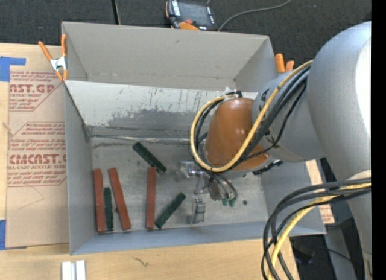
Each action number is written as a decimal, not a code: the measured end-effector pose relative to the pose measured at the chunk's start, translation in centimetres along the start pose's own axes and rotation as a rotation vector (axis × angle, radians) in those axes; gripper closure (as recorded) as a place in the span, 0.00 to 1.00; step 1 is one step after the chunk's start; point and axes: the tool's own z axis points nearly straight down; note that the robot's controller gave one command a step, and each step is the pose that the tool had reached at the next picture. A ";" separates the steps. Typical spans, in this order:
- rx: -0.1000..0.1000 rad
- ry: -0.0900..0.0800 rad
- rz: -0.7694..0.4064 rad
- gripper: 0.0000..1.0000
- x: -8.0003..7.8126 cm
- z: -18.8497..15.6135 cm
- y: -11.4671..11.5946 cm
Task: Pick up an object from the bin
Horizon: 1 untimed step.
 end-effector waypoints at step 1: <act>-0.001 -0.002 -0.082 0.00 0.9 0.0 3.4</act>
Offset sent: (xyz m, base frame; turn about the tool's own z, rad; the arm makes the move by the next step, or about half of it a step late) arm -0.0117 0.0315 0.0007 -0.0795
